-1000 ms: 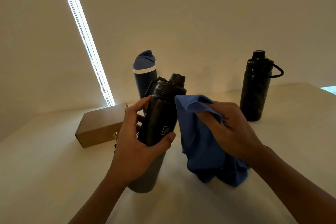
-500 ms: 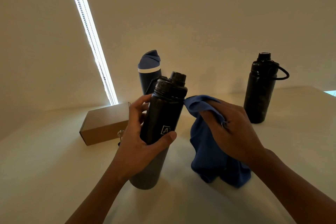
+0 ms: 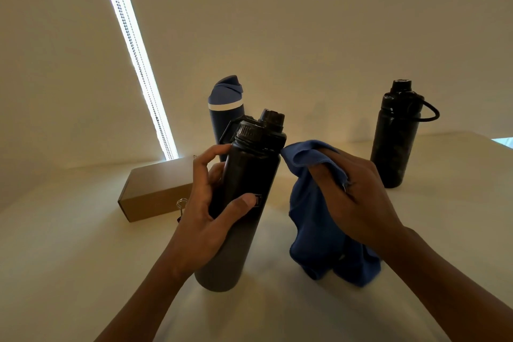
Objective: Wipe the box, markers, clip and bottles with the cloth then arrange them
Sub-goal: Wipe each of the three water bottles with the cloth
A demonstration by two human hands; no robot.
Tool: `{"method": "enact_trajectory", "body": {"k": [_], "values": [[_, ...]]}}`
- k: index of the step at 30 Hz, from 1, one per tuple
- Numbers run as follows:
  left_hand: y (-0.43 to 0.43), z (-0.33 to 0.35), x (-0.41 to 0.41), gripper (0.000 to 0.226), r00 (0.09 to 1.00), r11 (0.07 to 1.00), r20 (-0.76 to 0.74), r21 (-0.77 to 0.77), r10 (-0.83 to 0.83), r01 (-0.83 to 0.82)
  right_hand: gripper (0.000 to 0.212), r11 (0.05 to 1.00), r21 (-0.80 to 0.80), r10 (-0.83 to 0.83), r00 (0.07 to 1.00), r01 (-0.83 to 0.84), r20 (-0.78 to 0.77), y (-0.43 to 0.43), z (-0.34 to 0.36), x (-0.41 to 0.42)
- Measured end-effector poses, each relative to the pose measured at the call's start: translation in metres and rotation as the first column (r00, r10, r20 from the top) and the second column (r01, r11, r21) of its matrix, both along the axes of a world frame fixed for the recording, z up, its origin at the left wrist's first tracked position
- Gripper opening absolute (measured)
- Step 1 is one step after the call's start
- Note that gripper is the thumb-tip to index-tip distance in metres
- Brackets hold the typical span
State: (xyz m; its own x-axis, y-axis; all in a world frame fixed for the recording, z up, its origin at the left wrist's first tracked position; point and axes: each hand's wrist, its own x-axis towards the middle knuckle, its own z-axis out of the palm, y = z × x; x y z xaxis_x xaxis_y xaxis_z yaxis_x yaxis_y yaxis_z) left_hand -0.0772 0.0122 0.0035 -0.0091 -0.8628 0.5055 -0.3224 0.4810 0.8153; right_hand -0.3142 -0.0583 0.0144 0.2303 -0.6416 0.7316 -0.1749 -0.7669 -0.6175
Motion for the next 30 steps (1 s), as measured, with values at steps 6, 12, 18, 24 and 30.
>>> {"method": "enact_trajectory", "body": {"k": [6, 12, 18, 24, 30], "values": [[0.002, 0.002, 0.001, 0.065, 0.998, 0.997, -0.039, 0.069, -0.040, 0.043, 0.029, 0.980, 0.178, 0.073, 0.992, -0.090, 0.102, -0.010, -0.008, 0.002], [0.000, 0.003, 0.001, 0.072, 0.999, 0.997, -0.002, 0.066, -0.038, 0.038, 0.037, 0.969, 0.244, 0.024, 0.997, -0.043, 0.079, -0.011, -0.010, 0.000], [0.002, 0.005, 0.001, 0.078, 1.000, 0.999, -0.006, 0.042, -0.009, 0.009, 0.028, 0.960, 0.264, 0.080, 0.995, -0.094, 0.063, -0.010, -0.010, 0.002], [0.002, 0.005, 0.000, 0.078, 0.998, 0.999, 0.046, -0.011, 0.032, -0.032, 0.021, 0.977, 0.204, 0.054, 0.996, -0.066, 0.064, 0.000, 0.000, -0.001], [0.002, 0.003, 0.000, 0.086, 0.995, 0.997, 0.082, -0.052, 0.055, -0.051, 0.015, 0.975, 0.196, 0.105, 0.994, -0.108, 0.028, 0.014, 0.007, 0.002]]}}
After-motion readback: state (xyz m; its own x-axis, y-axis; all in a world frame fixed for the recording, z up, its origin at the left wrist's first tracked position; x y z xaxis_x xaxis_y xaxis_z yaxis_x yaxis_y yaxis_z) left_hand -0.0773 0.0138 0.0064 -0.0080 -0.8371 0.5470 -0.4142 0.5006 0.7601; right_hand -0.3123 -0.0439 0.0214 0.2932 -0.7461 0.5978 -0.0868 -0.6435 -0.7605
